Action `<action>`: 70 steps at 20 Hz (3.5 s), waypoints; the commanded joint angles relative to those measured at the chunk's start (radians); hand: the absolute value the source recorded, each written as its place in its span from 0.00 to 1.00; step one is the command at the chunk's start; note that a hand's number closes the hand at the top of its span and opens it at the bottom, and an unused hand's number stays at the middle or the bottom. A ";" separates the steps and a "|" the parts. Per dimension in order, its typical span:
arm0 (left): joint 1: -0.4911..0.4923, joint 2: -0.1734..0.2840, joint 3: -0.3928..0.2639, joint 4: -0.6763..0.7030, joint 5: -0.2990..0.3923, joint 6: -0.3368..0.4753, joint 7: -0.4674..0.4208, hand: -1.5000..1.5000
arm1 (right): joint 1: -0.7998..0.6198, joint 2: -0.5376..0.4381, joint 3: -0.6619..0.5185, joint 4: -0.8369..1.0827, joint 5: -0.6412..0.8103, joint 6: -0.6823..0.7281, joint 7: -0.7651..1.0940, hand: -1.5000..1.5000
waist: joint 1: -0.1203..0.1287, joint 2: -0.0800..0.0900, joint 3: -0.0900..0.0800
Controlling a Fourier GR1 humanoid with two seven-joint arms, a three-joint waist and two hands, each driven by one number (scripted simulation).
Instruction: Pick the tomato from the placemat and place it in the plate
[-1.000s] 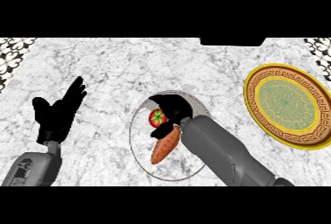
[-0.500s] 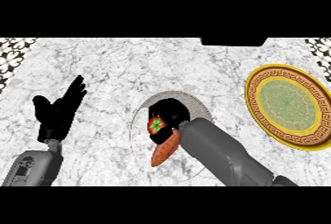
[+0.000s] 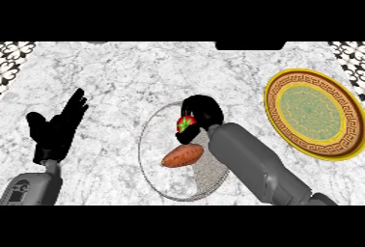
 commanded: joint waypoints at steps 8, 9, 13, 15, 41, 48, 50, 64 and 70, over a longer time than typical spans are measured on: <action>0.055 -0.021 -0.010 -0.049 -0.017 0.031 0.028 0.50 | -0.088 -0.134 0.018 -0.124 0.330 -0.466 0.336 1.00 | -0.037 -0.022 -0.001; 0.054 -0.006 0.010 -0.018 -0.005 0.008 -0.004 0.50 | -0.124 -0.138 0.017 -0.148 0.364 -0.476 0.399 1.00 | -0.045 -0.022 -0.002; 0.026 0.000 0.019 -0.061 -0.002 0.024 0.057 0.50 | -0.065 -0.209 0.006 -0.189 0.482 -0.549 0.560 1.00 | -0.038 -0.014 0.000; 0.002 -0.008 0.018 -0.038 -0.008 0.033 0.070 0.50 | -0.069 -0.280 -0.036 -0.312 0.474 -0.486 0.606 1.00 | -0.055 -0.016 -0.001; 0.009 -0.062 0.008 -0.021 -0.056 0.001 0.007 0.50 | 0.445 -0.558 -0.555 -0.336 -0.003 -0.278 0.023 0.00 | -0.001 0.007 0.001; 0.011 -0.052 0.023 -0.043 -0.061 -0.013 0.025 0.50 | 0.406 -0.563 -0.663 -0.220 -0.008 -0.285 -0.327 0.00 | 0.003 0.005 0.001; -0.009 -0.025 0.062 -0.014 -0.025 -0.048 0.024 0.50 | 0.443 -0.557 -0.676 -0.330 -0.026 -0.317 -0.354 0.00 | -0.009 0.002 0.000; -0.028 -0.040 0.070 0.007 -0.048 -0.023 0.027 0.50 | 0.573 -0.465 -0.886 -0.728 -0.482 -0.067 -0.292 0.00 | -0.027 0.000 0.000; 0.054 -0.080 0.034 -0.137 -0.079 -0.016 0.078 0.50 | 0.619 -0.510 -1.001 -0.635 -0.507 0.080 -0.416 0.00 | -0.003 0.003 0.000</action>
